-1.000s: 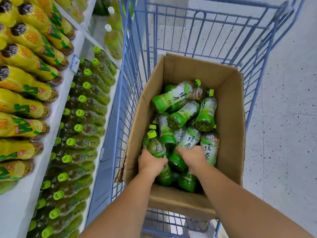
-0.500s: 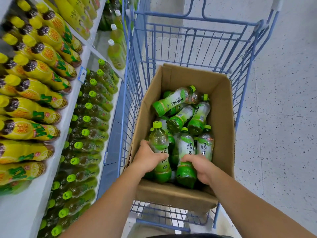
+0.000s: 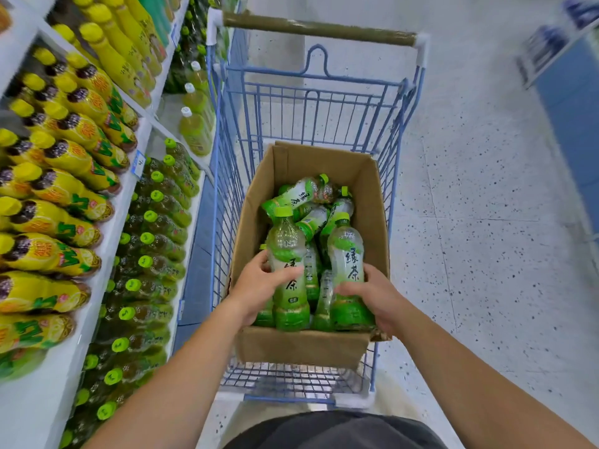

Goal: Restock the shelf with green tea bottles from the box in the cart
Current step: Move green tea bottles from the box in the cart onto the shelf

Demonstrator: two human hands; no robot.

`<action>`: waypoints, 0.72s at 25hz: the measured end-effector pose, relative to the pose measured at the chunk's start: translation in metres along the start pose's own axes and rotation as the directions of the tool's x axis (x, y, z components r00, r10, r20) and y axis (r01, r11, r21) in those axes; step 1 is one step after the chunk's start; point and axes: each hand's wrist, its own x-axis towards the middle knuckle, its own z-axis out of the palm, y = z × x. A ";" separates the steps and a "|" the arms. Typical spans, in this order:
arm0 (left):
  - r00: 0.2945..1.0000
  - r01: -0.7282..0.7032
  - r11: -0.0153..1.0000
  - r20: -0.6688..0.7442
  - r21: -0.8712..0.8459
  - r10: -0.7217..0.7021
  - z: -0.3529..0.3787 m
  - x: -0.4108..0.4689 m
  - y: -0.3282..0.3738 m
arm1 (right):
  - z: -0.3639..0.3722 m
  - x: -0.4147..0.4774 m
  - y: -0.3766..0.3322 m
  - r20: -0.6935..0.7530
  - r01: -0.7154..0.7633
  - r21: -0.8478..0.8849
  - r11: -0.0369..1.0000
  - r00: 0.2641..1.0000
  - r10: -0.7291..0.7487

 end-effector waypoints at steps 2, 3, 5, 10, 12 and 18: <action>0.999 -0.020 0.999 0.027 -0.047 0.021 0.008 -0.015 0.007 | -0.003 -0.017 -0.010 -0.002 0.074 -0.059 0.996 0.997 -0.074; 0.999 -0.036 0.997 0.035 -0.063 0.039 0.011 -0.023 0.010 | -0.002 -0.026 -0.014 -0.001 0.105 -0.085 0.991 0.994 -0.105; 0.996 -0.065 0.995 0.055 -0.082 0.069 0.020 -0.042 0.014 | -0.002 -0.040 -0.020 0.005 0.158 -0.140 0.977 0.987 -0.159; 0.988 -0.151 0.969 -0.030 -0.193 0.148 0.045 -0.091 0.017 | -0.008 -0.071 -0.035 0.152 0.281 -0.283 0.917 0.957 -0.247; 0.979 -0.190 0.944 -0.118 -0.269 0.163 0.060 -0.116 0.017 | -0.012 -0.079 -0.040 0.218 0.336 -0.311 0.889 0.936 -0.277; 0.904 -0.270 0.917 -0.405 -0.292 0.137 0.076 -0.186 -0.009 | -0.003 -0.115 -0.052 0.394 0.496 -0.397 0.772 0.852 -0.345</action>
